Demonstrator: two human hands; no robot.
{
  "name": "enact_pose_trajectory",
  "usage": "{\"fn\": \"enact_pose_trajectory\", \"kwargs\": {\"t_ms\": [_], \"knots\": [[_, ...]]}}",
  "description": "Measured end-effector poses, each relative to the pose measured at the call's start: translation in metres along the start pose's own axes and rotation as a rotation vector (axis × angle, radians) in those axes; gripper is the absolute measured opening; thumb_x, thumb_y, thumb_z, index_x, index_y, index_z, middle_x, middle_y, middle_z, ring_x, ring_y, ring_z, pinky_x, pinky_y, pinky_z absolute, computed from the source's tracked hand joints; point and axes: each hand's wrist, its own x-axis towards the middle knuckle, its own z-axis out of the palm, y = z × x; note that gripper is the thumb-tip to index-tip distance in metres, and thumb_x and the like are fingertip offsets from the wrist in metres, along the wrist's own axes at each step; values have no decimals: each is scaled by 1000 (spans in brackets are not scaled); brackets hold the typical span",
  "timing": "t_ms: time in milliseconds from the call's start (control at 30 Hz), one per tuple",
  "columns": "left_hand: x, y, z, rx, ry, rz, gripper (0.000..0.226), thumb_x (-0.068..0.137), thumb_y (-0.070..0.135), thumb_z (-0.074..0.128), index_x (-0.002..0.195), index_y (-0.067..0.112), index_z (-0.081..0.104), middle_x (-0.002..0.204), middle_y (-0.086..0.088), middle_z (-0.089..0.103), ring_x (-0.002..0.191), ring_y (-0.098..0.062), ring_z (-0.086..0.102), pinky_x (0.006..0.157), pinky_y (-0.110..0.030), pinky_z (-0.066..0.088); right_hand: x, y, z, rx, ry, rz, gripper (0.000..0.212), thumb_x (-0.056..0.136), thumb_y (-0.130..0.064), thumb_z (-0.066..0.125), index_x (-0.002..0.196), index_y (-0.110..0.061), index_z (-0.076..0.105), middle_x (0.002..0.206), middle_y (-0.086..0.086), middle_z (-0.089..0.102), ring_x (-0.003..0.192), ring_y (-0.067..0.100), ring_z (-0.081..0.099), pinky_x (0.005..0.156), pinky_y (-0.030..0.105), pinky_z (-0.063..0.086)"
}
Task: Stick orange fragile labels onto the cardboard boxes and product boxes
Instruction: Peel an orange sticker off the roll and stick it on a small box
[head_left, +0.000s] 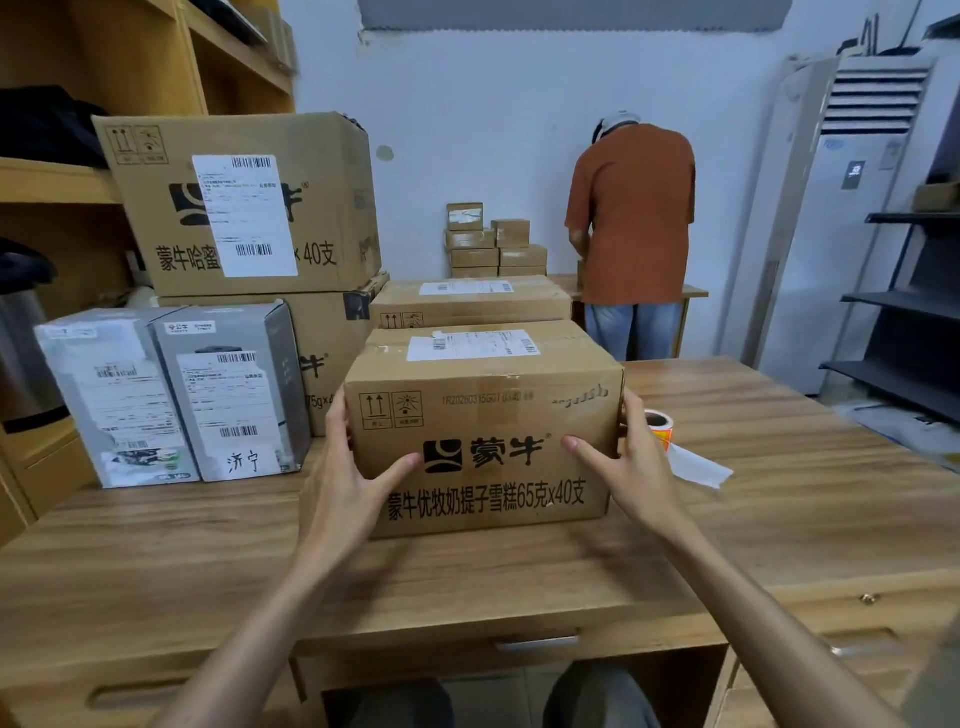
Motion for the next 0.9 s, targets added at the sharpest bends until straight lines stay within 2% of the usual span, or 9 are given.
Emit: {"fn": "enact_pose_trajectory", "kwargs": {"t_ms": [133, 267, 333, 400, 467, 567, 667, 800, 900], "knots": [[5, -2, 5, -20, -26, -7, 108, 80, 40, 83, 155, 51, 6, 132, 21, 50, 120, -7, 48, 100, -39, 42, 5, 3, 0, 33, -35, 37, 81, 83, -29, 79, 150, -28, 33, 139, -10, 55, 129, 6, 50, 108, 39, 46], [15, -1, -2, -40, -54, -56, 108, 79, 29, 86, 156, 45, 12, 136, 16, 50, 122, -8, 47, 104, -40, 41, 8, -1, -18, 96, -161, 104, 64, 88, -16, 74, 142, -36, 46, 130, -16, 61, 112, -9, 59, 93, 19, 50], [15, 1, -8, 7, 45, -55, 103, 79, 27, 86, 157, 37, 18, 144, 3, 49, 124, -12, 48, 108, -47, 44, 13, 7, -35, 34, -160, 153, 47, 89, -11, 71, 129, -34, 61, 125, -12, 65, 111, 1, 62, 100, 29, 51], [9, 7, -9, 82, 236, 128, 79, 85, 26, 77, 150, 20, 33, 131, -6, 51, 114, -22, 54, 96, -50, 53, 21, 16, -52, -112, -76, 174, 33, 87, -10, 71, 114, -27, 70, 116, -6, 69, 103, 9, 63, 98, 32, 50], [0, 22, -1, 115, 314, 385, 52, 86, 22, 66, 131, 8, 47, 110, -7, 53, 94, -23, 56, 77, -41, 56, 31, 28, -65, -315, -48, 166, 19, 88, -13, 71, 106, -18, 73, 106, 0, 69, 88, 10, 60, 81, 28, 49], [-9, 52, 36, 130, 140, 671, 24, 91, 22, 60, 111, 8, 59, 86, 0, 58, 70, -12, 56, 57, -24, 54, 49, 47, -77, -564, -122, 155, 14, 91, -30, 67, 100, -20, 71, 106, 3, 66, 94, 22, 58, 77, 36, 46], [-12, 78, 85, 134, -119, 722, 19, 95, 28, 59, 107, 14, 64, 82, 7, 63, 65, -4, 56, 52, -27, 56, 65, 60, -82, -684, -182, 153, 18, 94, -36, 63, 99, -21, 70, 112, 5, 64, 98, 24, 56, 82, 45, 49], [-17, 102, 143, 239, -476, 607, 28, 101, 38, 53, 121, 20, 62, 101, 5, 69, 80, -13, 65, 75, -39, 59, 84, 72, -82, -767, -242, 145, 22, 97, -35, 58, 108, -21, 71, 118, 11, 62, 109, 29, 55, 88, 46, 48], [-26, 117, 177, 224, -586, 466, 34, 103, 38, 52, 129, 18, 62, 115, 0, 70, 99, -22, 67, 89, -42, 55, 92, 79, -78, -761, -320, 155, 30, 100, -33, 53, 122, -19, 69, 125, 12, 66, 110, 28, 60, 91, 47, 51]]}}
